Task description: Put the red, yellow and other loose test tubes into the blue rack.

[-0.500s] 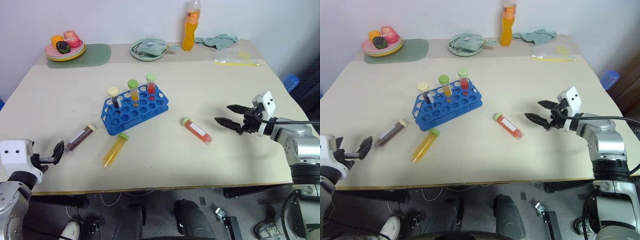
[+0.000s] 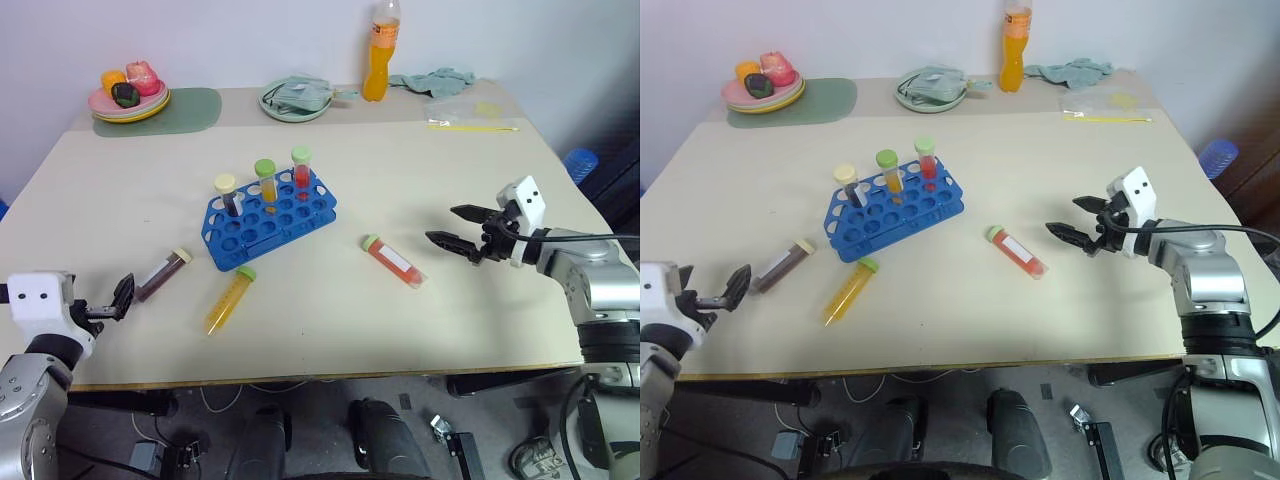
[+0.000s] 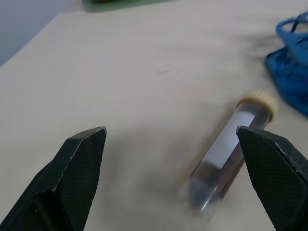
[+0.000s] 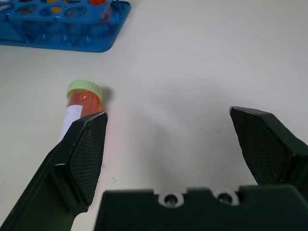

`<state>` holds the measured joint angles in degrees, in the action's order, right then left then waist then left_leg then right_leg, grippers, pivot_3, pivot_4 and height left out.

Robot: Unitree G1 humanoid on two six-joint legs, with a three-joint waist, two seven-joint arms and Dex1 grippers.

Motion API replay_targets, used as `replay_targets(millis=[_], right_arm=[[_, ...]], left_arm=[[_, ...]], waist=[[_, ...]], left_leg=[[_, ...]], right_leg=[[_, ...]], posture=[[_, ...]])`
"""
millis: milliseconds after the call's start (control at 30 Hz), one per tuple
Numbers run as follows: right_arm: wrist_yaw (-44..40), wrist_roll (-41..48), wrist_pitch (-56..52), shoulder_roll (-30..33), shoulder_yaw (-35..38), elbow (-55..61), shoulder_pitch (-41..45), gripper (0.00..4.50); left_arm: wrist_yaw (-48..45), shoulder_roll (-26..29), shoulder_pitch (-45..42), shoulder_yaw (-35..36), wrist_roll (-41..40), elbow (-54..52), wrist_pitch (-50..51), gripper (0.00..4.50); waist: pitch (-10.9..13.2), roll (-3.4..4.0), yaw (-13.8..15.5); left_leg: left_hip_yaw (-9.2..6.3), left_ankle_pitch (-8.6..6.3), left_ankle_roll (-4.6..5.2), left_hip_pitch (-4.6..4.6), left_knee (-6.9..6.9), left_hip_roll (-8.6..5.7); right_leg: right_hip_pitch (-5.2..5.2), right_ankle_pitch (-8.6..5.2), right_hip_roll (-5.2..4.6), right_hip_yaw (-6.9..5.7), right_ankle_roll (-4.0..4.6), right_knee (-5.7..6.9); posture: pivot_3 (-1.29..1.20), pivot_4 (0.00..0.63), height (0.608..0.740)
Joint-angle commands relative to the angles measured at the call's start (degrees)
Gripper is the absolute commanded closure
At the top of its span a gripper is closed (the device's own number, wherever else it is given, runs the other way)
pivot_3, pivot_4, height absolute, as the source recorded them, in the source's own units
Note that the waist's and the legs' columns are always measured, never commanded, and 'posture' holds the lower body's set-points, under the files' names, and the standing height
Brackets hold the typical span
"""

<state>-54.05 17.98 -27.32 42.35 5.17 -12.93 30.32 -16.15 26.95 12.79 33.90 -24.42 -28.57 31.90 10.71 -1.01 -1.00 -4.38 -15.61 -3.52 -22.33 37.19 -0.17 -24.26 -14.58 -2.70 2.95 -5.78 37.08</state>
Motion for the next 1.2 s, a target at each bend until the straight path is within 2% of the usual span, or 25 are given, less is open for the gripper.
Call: replay_targets(millis=[33, 267, 333, 433, 567, 800, 900, 1167, 1200], right_arm=[[2.1, 0.3, -4.0, 1.1, 0.6, 5.8, 1.7, 0.00], [3.2, 2.7, -17.0, 4.0, -0.8, 19.6, 0.9, 0.00], [2.6, 3.6, -23.6, 5.6, -3.8, 23.7, 2.5, 0.00], [4.4, 3.6, -37.1, 5.7, -11.3, 25.3, 9.4, 0.00], [10.0, -1.5, -45.7, 1.2, -22.2, 20.6, 19.6, 0.00], [12.9, -4.5, -54.2, -5.9, -32.0, 2.7, 32.2, 0.00], [12.5, -5.3, -55.1, -7.7, -34.4, -4.2, 35.6, 0.00], [8.8, -6.7, -52.3, -8.6, -40.3, -11.9, 38.5, 0.00], [8.4, -7.1, -51.6, -8.8, -40.6, -13.0, 38.6, 0.54]], left_arm=[[-2.0, 1.3, -1.6, -3.3, -0.2, -3.3, -1.4, 0.04], [-8.0, 2.9, -7.4, -13.5, -0.7, -3.8, -1.5, 0.04], [-10.1, 3.1, -9.0, -19.0, 0.5, -3.7, -2.1, 0.04], [-12.6, 2.2, -11.2, -26.6, 1.2, -3.3, -2.8, 0.04], [-13.2, -0.2, -14.4, -31.6, 2.2, -0.5, -4.7, 0.04], [-13.1, -2.7, -14.7, -35.0, 3.7, 0.4, -6.9, 0.04], [-12.5, -3.2, -13.0, -35.4, 4.2, -0.6, -7.4, 0.04], [-10.5, -3.7, -12.6, -35.4, 4.5, -3.4, -5.7, 0.04], [-10.3, -3.8, -12.6, -35.5, 4.6, -3.5, -5.6, 0.00]], waist=[[0.0, 0.00, 0.0], [0.0, 0.01, 0.3], [0.0, 0.02, 0.2], [0.0, 0.06, -0.3], [0.0, 0.08, -0.4], [0.0, 0.07, 0.3], [0.0, 0.08, 0.1], [0.0, 0.10, -0.1], [0.0, 0.10, -0.1]], left_leg=[[0.00, 0.00, 0.00, 0.00, 0.00, 0.00], [-0.03, 0.00, 0.00, -0.03, 0.02, -0.02], [-0.02, 0.00, 0.00, -0.03, 0.02, -0.02], [0.00, 0.00, 0.00, 0.01, 0.02, -0.01], [-0.03, 0.00, 0.01, 0.02, 0.00, 0.01], [-0.04, 0.00, 0.01, -0.13, 0.03, -0.07], [-0.04, -0.01, 0.02, -0.13, 0.02, -0.07], [-0.04, -0.01, 0.02, -0.13, 0.02, -0.06], [-0.04, -0.01, 0.02, -0.13, 0.02, -0.06]], right_leg=[[0.00, 0.00, 0.00, 0.00, 0.00, 0.00], [0.00, 0.00, -0.02, -0.01, -0.01, -0.01], [0.01, 0.00, -0.02, -0.01, -0.01, -0.01], [0.00, 0.00, 0.00, 0.01, 0.00, 0.01], [-0.03, 0.00, 0.05, 0.01, 0.02, 0.03], [-0.08, 0.01, -0.08, -0.03, 0.01, -0.04], [-0.11, 0.01, -0.08, -0.03, 0.01, -0.03], [-0.13, 0.01, -0.05, -0.03, 0.01, -0.01], [-0.13, 0.01, -0.05, -0.03, 0.01, -0.01]], posture=[[0.00, 0.150, 0.740], [0.00, 0.150, 0.740], [0.00, 0.150, 0.740], [0.00, 0.150, 0.740], [0.00, 0.150, 0.740], [0.00, 0.150, 0.740], [0.00, 0.150, 0.740], [0.00, 0.150, 0.740], [0.00, 0.150, 0.740]])
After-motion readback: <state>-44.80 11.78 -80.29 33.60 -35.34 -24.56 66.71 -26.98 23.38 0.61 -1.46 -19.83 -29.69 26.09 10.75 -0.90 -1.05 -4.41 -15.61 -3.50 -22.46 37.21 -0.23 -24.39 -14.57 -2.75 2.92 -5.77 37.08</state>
